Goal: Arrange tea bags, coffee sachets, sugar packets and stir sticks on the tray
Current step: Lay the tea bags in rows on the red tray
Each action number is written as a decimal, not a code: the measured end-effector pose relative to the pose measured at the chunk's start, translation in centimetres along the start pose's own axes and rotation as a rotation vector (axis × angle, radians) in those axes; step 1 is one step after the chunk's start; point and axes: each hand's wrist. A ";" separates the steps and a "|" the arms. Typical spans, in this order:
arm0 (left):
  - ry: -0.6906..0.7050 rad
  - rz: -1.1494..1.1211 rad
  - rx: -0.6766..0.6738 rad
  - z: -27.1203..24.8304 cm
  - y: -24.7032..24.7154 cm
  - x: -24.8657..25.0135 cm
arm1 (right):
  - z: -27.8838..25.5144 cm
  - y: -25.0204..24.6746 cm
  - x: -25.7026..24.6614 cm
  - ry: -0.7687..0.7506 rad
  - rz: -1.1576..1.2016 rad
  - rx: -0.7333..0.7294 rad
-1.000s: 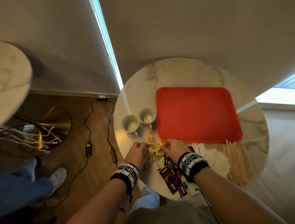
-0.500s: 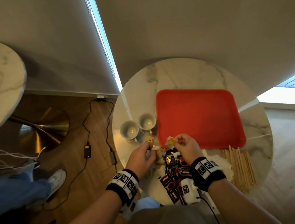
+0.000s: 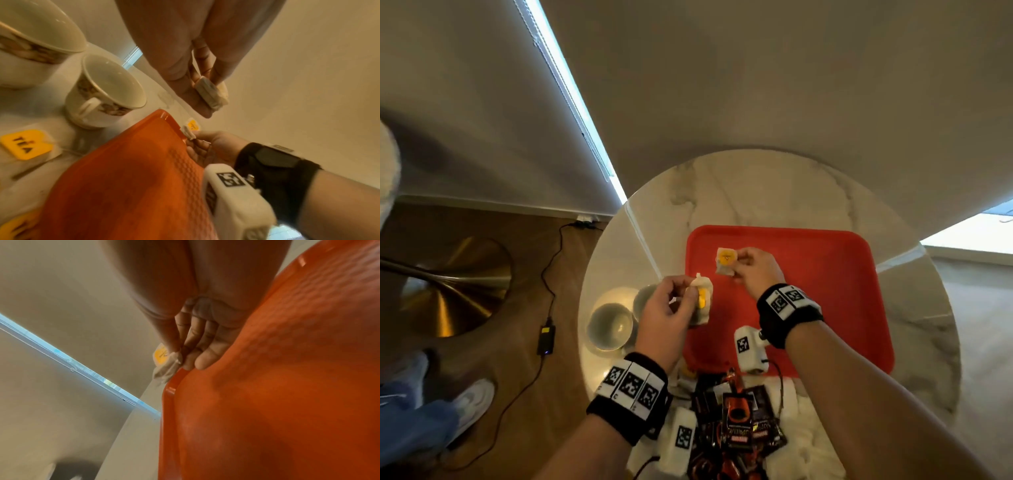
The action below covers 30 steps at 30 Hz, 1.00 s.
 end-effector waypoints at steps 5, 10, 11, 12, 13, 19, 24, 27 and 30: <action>0.038 0.019 0.072 2.0 -0.1 -0.3 | 5.5 2.7 -0.2 0.050 -0.084 -0.015; 0.018 0.047 0.097 3.2 -1.1 -1.2 | 6.9 5.0 -0.2 0.055 -0.193 0.026; 0.011 0.046 0.104 3.5 -1.2 -1.2 | 7.0 5.2 -0.2 0.044 -0.215 0.035; 0.005 0.046 0.109 3.7 -1.3 -1.3 | 7.1 5.3 -0.3 0.031 -0.231 0.042; 0.001 0.044 0.113 3.9 -1.3 -1.3 | 7.2 5.3 -0.5 0.022 -0.244 0.043; -0.027 0.015 0.127 4.9 -0.5 -0.6 | 5.5 3.7 -1.3 -0.035 -0.356 0.085; -0.051 0.015 0.145 5.4 0.5 -0.5 | -2.2 1.9 -3.3 -0.109 0.130 -0.117; -0.064 -0.004 0.126 5.3 1.2 -0.2 | -4.3 1.8 -3.2 -0.100 0.308 -0.183; -0.065 0.023 0.125 5.2 1.3 -0.3 | -4.1 1.7 -2.3 -0.089 0.344 -0.109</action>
Point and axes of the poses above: each hand's wrist, its own z-axis towards the middle knuckle, its own y-axis out of the palm, x = y × z, and after that the axes turned 1 degree about -y, right-handed
